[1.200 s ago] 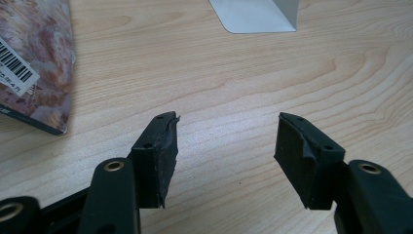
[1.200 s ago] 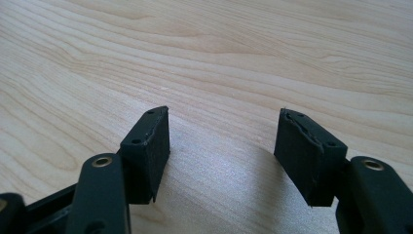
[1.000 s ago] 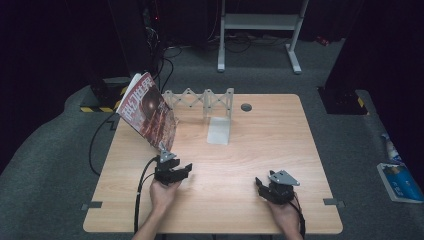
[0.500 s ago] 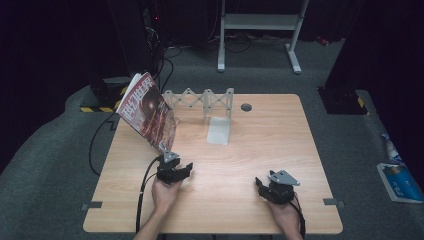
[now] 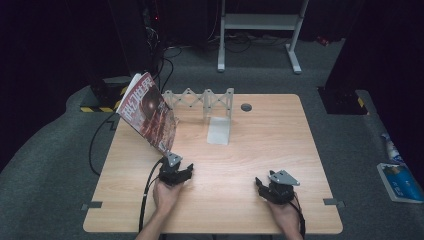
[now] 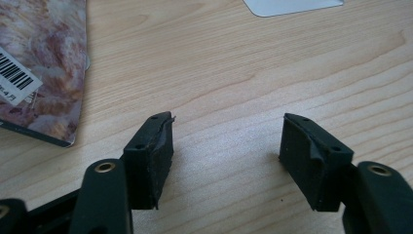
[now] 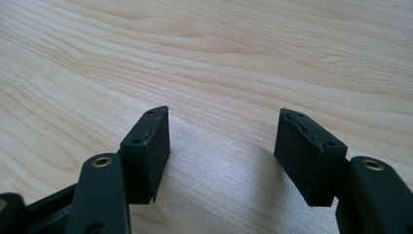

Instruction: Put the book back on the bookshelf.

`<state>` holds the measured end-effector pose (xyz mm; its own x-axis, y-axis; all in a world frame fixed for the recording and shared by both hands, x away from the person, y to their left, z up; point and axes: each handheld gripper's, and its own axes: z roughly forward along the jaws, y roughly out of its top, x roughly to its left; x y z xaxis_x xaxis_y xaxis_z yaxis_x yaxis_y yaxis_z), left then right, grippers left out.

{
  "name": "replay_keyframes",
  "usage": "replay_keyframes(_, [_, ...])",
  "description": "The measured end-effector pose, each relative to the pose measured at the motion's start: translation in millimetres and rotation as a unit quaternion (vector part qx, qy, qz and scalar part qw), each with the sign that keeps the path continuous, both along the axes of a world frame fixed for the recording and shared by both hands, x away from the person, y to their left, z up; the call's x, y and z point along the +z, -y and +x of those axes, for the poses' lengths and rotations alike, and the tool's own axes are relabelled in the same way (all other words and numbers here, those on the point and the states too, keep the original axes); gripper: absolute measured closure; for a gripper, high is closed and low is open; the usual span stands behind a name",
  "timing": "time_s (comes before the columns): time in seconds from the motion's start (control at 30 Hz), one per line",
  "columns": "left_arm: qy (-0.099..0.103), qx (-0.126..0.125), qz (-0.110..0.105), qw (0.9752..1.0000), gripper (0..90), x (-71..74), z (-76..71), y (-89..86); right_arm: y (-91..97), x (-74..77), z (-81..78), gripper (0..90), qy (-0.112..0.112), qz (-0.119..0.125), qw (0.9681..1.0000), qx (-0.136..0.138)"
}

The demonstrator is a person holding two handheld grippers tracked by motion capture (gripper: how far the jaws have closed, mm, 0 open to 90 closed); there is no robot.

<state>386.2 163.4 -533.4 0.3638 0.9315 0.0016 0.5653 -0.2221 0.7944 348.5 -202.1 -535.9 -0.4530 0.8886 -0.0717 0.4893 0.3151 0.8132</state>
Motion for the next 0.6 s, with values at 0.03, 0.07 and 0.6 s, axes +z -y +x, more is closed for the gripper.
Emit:
replay_keyframes(0.03, [0.001,0.000,-0.001,1.0000,35.6,-0.3,-0.2,-0.1,0.0,0.0,0.0,37.7,0.000,0.000,1.0000,0.000])
replay_keyframes(0.07, [0.002,0.000,-0.002,1.0000,35.6,-0.6,-0.4,-0.1,0.1,0.0,0.0,37.7,0.001,-0.001,1.0000,0.000])
replay_keyframes(0.6, [0.008,-0.002,-0.004,1.0000,34.0,-2.1,-3.2,-0.6,0.2,0.1,0.1,37.7,-0.003,0.002,1.0000,-0.001])
